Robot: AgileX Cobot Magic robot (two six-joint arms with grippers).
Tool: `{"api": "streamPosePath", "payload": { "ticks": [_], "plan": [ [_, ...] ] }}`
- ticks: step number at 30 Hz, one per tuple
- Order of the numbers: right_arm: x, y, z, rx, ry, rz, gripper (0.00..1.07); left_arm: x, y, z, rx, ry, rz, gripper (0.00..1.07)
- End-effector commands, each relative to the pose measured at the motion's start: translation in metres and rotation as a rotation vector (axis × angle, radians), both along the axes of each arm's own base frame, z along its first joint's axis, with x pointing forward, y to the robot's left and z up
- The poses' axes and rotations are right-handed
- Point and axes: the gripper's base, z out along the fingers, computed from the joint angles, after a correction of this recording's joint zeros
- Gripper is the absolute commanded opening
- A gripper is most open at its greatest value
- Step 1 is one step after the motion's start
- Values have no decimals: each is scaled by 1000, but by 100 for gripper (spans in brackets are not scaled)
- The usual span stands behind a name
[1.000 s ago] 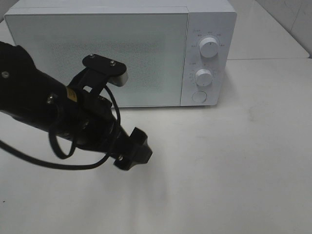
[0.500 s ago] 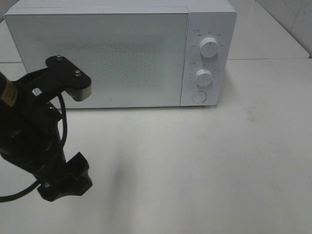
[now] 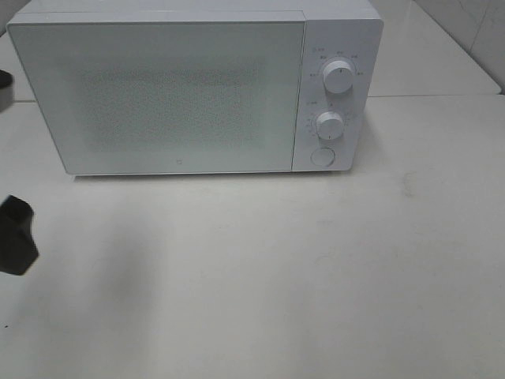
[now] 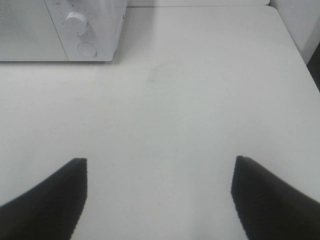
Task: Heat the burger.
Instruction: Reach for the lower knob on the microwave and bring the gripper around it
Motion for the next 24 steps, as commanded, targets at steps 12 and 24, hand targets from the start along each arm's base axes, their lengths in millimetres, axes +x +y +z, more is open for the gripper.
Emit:
{"api": "streamPosePath", "payload": {
  "ticks": [12, 24],
  "plan": [
    [-4, 0, 0, 3, -36, -3, 76, -35, 84, 42, -155, -30, 378, 101],
    [-4, 0, 0, 3, -36, -3, 76, -110, 89, 81, -224, -354, 344, 101]
  ]
}}
